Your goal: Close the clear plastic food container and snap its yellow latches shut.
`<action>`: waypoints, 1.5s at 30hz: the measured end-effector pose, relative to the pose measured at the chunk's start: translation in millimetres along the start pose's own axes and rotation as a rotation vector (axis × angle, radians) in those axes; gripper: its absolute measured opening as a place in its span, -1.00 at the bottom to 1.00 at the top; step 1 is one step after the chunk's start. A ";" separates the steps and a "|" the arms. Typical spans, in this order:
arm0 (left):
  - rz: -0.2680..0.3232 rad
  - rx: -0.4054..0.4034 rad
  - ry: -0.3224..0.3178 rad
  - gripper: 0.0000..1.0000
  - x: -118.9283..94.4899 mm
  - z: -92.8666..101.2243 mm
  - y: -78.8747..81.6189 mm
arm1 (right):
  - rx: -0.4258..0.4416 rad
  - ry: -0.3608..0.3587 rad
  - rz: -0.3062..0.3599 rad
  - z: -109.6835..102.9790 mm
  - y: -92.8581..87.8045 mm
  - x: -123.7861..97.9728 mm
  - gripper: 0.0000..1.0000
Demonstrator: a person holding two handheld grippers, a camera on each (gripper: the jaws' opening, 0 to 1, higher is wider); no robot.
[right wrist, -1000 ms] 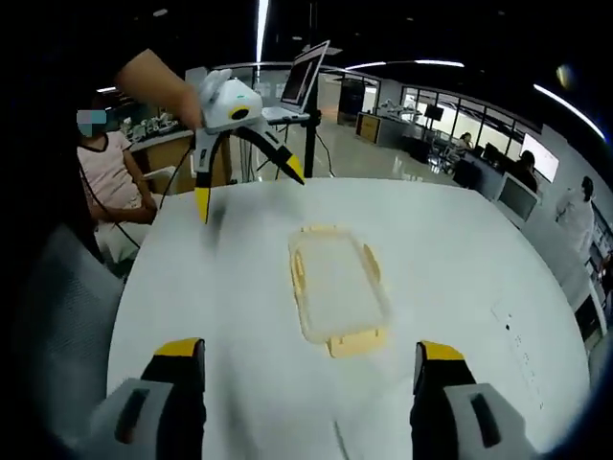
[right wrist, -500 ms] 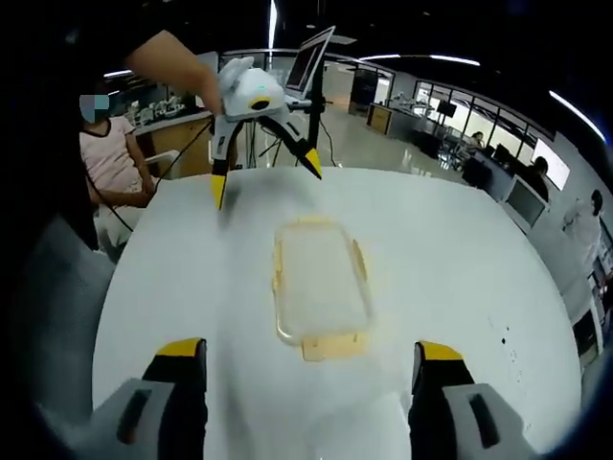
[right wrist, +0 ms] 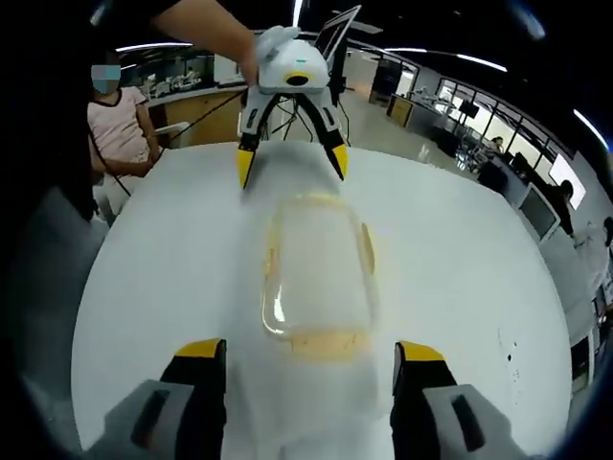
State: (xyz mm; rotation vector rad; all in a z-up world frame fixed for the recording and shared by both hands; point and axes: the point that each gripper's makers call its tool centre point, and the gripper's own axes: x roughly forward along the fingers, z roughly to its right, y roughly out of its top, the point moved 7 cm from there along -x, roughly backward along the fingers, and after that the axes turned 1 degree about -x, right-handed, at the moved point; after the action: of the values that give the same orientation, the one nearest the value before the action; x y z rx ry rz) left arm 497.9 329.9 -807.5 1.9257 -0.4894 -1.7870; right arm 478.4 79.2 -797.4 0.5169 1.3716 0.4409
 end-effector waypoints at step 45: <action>-0.121 0.095 -0.091 -0.23 15.8 -10.4 1.7 | -0.068 0.166 -0.188 23.8 0.6 40.0 -0.24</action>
State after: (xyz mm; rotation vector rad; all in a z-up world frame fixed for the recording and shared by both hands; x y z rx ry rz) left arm 509.7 320.7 -819.1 1.9819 -0.5065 -1.9678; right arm 507.9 100.8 -826.3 0.2969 1.5431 0.3822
